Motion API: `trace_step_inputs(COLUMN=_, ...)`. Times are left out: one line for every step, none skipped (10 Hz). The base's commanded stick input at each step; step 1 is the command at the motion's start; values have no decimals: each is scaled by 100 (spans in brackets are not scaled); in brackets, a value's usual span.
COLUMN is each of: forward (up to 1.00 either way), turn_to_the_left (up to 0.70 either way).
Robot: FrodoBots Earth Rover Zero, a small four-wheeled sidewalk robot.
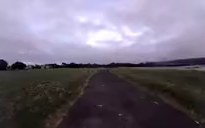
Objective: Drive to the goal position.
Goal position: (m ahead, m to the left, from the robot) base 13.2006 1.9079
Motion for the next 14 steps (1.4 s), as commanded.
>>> trace_step_inputs(forward=50, turn_to_the_left=0)
trace_step_inputs(forward=50, turn_to_the_left=0)
trace_step_inputs(forward=50, turn_to_the_left=0)
trace_step_inputs(forward=50, turn_to_the_left=0)
trace_step_inputs(forward=50, turn_to_the_left=0)
trace_step_inputs(forward=50, turn_to_the_left=0)
trace_step_inputs(forward=50, turn_to_the_left=0)
trace_step_inputs(forward=50, turn_to_the_left=0)
trace_step_inputs(forward=50, turn_to_the_left=0)
trace_step_inputs(forward=50, turn_to_the_left=0)
trace_step_inputs(forward=50, turn_to_the_left=0)
trace_step_inputs(forward=50, turn_to_the_left=0)
trace_step_inputs(forward=50, turn_to_the_left=0)
trace_step_inputs(forward=50, turn_to_the_left=0)
